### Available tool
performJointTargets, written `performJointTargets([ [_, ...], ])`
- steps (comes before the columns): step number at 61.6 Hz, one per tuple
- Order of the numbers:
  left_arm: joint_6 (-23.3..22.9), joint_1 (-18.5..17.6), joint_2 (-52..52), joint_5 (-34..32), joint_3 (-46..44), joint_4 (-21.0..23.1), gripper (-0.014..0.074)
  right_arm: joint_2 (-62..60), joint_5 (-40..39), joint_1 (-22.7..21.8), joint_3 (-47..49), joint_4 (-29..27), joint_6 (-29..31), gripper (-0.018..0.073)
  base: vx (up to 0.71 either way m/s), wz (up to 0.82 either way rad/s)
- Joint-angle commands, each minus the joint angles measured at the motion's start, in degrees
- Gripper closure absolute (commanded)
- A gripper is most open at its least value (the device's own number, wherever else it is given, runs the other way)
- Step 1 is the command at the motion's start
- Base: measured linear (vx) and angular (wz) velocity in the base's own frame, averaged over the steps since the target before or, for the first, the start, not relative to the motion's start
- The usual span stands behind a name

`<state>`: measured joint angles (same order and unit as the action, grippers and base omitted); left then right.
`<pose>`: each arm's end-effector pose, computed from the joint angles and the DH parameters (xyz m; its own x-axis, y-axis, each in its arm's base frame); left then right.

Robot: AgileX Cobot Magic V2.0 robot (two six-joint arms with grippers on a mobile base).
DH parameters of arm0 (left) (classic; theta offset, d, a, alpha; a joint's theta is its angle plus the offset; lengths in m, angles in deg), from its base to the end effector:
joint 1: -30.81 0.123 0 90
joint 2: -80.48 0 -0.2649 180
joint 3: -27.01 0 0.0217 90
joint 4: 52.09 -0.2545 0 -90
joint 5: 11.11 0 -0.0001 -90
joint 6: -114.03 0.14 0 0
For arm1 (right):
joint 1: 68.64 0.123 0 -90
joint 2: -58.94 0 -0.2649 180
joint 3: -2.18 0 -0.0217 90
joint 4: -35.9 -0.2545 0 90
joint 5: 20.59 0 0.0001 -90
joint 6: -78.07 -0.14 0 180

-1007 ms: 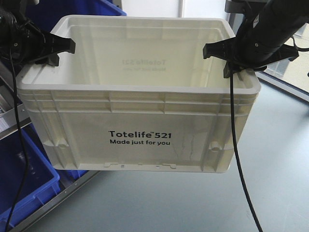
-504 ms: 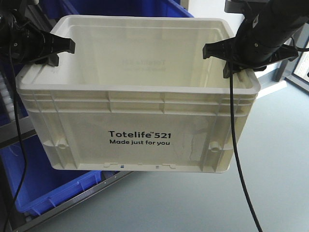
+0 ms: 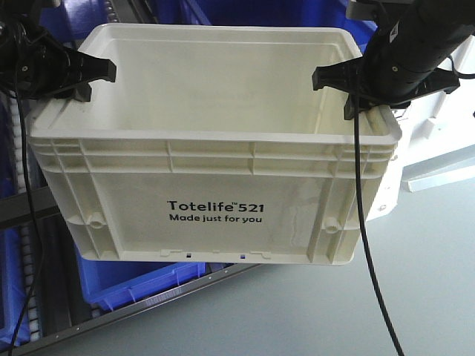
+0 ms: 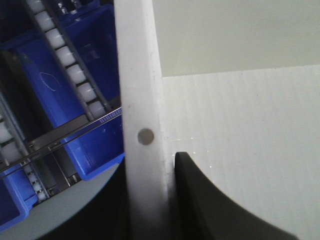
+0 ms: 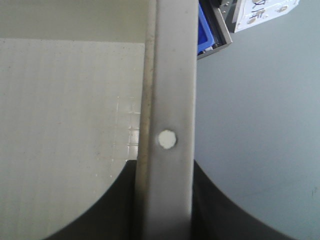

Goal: Move bin from left to right shelf
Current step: 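Keep holding the crate as the base turns to face the other shelf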

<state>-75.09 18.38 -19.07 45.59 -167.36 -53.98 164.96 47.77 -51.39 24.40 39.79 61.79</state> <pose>0.3739 -0.0785 0.3171 -0.7884 0.0299 -0.6144 0.0886 0.9939 -0.0653 0.3742 0.1069 0.3031 -0.8846 -0.0070 -0.4664 -0.0426 0.9969 0.0659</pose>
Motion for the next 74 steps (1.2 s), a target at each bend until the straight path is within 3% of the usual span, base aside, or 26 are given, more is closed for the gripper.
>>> performJointTargets([
  [1, 0.86, 0.04, 3.42, -4.90, -1.97, -0.73, 0.0485, -3.52, -5.78, -0.32, 2.31, 1.02, 0.41, 0.0513, 0.04, 0.39],
  [32, 0.86, 0.04, 3.42, -4.90, -1.97, -0.73, 0.0485, -3.52, -5.78, -0.32, 2.31, 1.02, 0.45, 0.0513, 0.05, 0.38],
  [74, 0.86, 0.04, 3.42, -4.90, -1.97, -0.73, 0.0485, -3.52, -5.78, -0.32, 2.31, 1.02, 0.45, 0.0513, 0.08, 0.14],
])
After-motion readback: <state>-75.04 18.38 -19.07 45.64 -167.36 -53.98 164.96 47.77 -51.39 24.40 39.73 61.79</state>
